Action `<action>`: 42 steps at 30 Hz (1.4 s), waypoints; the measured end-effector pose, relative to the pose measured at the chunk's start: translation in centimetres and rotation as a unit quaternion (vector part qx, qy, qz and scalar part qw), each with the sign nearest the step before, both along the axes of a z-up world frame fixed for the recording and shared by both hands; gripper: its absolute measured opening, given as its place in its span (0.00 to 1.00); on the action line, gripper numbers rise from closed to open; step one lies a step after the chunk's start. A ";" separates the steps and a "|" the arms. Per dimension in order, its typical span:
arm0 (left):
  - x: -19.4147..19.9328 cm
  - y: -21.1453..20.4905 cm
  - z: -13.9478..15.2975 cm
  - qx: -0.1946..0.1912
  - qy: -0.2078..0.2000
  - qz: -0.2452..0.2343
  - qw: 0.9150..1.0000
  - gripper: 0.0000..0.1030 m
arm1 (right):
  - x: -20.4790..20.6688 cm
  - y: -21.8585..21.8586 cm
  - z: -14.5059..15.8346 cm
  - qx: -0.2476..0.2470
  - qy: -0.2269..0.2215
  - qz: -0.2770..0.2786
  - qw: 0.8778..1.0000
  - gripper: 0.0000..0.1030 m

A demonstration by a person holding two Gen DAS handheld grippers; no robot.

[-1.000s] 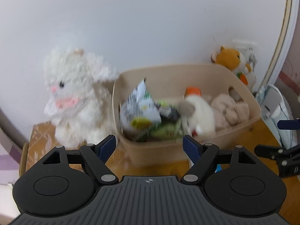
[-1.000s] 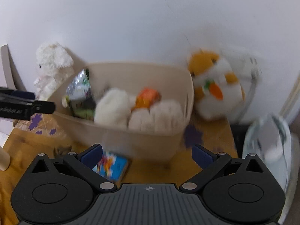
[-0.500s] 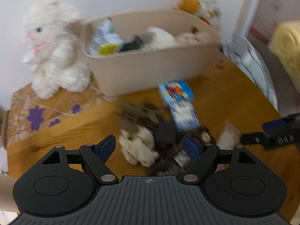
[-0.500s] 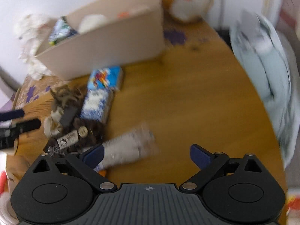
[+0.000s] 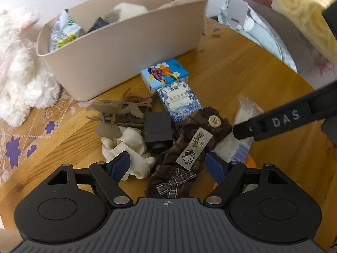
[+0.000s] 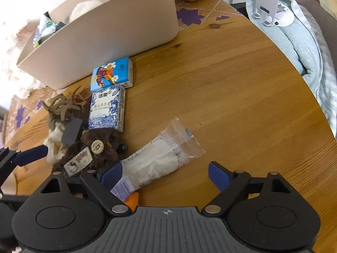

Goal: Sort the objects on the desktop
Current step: 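Grasp the brown Hello Kitty sock with left gripper while right grasps clear bag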

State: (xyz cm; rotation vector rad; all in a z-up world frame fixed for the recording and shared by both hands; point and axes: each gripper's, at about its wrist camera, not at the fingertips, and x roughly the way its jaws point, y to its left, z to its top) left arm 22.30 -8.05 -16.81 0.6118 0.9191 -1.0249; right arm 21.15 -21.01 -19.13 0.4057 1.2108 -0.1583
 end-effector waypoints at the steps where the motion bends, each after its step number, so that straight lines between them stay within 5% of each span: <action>1: 0.1 -0.1 -0.3 0.003 0.001 -0.003 1.000 0.78 | 0.2 0.1 -0.2 -0.002 0.001 -0.001 1.000 0.86; 9: 0.3 -1.9 -1.8 0.007 0.015 0.001 1.000 0.72 | 1.0 1.8 -0.6 -0.032 0.002 0.019 0.999 0.85; 17: 0.0 -1.8 -1.6 -0.010 0.027 0.007 1.000 0.52 | -0.2 1.6 -0.2 -0.059 -0.017 0.044 0.997 0.42; 21: -0.4 -1.6 -1.2 -0.015 0.038 0.003 0.999 0.41 | -0.9 1.2 -0.2 -0.049 -0.021 0.048 0.997 0.31; 42: -2.2 3.4 0.9 -0.071 0.089 0.013 0.993 0.36 | -4.9 -1.0 1.6 -0.026 -0.066 0.042 0.997 0.25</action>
